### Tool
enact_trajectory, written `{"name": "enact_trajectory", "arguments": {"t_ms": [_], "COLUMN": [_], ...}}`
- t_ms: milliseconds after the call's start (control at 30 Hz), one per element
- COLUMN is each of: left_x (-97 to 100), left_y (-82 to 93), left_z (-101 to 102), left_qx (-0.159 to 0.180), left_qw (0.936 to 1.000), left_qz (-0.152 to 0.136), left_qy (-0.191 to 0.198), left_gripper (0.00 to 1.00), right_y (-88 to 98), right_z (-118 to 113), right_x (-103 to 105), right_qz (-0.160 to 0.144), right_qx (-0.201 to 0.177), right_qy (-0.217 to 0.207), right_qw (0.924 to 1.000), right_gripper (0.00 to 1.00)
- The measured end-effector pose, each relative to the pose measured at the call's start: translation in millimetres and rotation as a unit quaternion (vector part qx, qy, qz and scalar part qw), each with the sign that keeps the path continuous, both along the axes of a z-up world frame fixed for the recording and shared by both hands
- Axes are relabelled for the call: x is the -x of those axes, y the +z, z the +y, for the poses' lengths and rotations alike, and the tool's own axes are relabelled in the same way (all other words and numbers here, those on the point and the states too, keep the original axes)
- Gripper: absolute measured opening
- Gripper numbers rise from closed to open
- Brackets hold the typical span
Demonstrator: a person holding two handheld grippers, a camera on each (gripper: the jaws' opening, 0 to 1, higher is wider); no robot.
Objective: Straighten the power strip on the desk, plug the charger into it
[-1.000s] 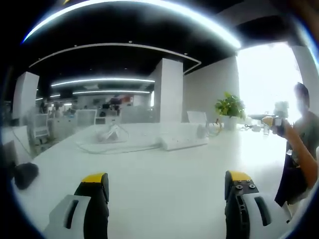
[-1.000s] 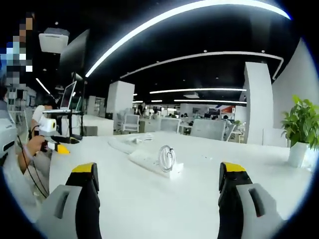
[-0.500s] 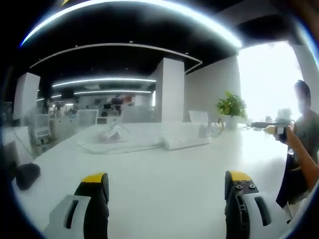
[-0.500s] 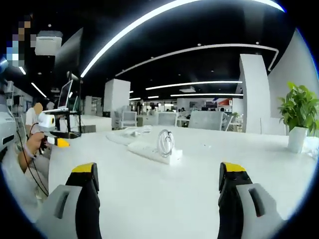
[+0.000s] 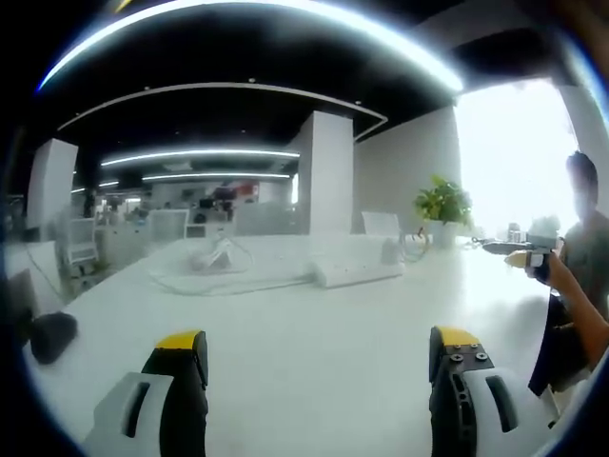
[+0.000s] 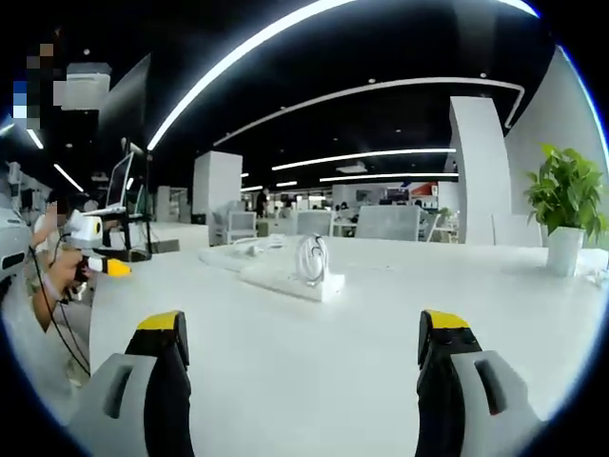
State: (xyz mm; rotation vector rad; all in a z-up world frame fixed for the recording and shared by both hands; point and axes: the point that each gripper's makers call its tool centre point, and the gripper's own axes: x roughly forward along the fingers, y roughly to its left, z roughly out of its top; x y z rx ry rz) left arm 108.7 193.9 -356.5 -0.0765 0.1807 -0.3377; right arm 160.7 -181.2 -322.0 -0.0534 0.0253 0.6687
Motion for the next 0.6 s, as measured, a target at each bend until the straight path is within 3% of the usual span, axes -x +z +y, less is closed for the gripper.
{"name": "enact_trajectory", "arguments": {"t_ms": [600], "left_x": [-1.0], "left_y": [-1.6], "left_z": [1.5], "left_qx": [-0.001], "left_qw": [1.0], "left_qz": [0.002], "left_qy": [0.003], "left_gripper": [0.99], "right_y": [-6.2], "right_z": [4.2], "right_x": [-0.4], "right_qz": [0.006], "right_qx": [0.003], "right_qy": [0.001], "right_qw": [1.0], "right_gripper": [1.0]}}
